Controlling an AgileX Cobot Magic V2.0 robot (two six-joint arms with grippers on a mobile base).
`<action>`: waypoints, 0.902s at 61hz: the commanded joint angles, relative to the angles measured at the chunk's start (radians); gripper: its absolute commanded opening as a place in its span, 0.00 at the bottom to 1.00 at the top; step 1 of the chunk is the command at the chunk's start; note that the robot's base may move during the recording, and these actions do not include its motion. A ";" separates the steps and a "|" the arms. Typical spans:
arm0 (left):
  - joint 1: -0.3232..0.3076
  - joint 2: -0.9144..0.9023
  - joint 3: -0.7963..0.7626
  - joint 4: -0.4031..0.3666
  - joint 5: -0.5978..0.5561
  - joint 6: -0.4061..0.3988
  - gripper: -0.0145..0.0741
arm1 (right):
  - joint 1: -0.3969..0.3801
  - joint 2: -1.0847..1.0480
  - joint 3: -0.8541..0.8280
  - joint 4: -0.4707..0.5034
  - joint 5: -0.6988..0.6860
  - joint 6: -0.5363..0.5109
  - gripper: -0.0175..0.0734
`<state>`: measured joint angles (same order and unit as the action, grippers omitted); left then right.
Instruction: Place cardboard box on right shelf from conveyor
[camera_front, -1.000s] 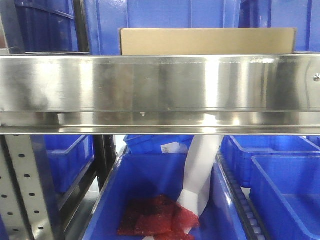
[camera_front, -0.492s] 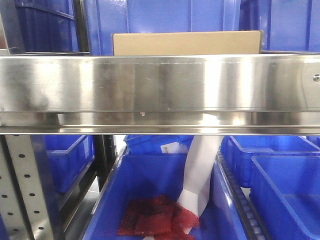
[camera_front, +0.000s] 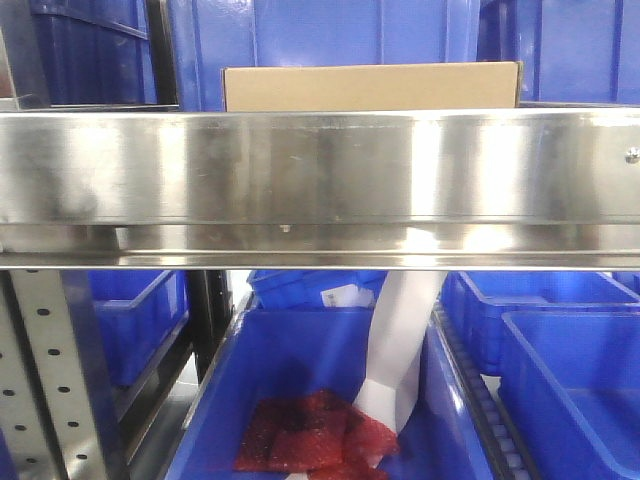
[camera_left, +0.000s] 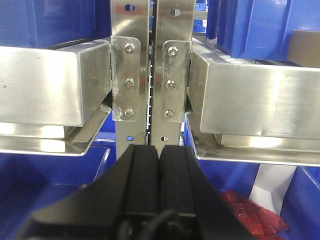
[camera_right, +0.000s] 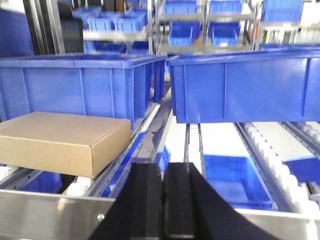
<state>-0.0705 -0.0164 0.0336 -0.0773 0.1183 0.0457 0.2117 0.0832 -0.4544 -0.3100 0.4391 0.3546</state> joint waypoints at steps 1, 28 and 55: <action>-0.003 -0.005 0.006 -0.006 -0.085 0.000 0.03 | -0.006 -0.041 0.006 -0.025 -0.077 0.003 0.20; -0.003 -0.005 0.006 -0.006 -0.085 0.000 0.03 | -0.006 -0.087 0.024 -0.025 -0.067 0.003 0.20; -0.003 -0.005 0.006 -0.006 -0.085 0.000 0.03 | -0.067 -0.087 0.162 0.105 -0.122 -0.103 0.20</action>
<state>-0.0705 -0.0164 0.0336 -0.0773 0.1183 0.0457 0.1712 -0.0162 -0.3032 -0.2714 0.4224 0.3126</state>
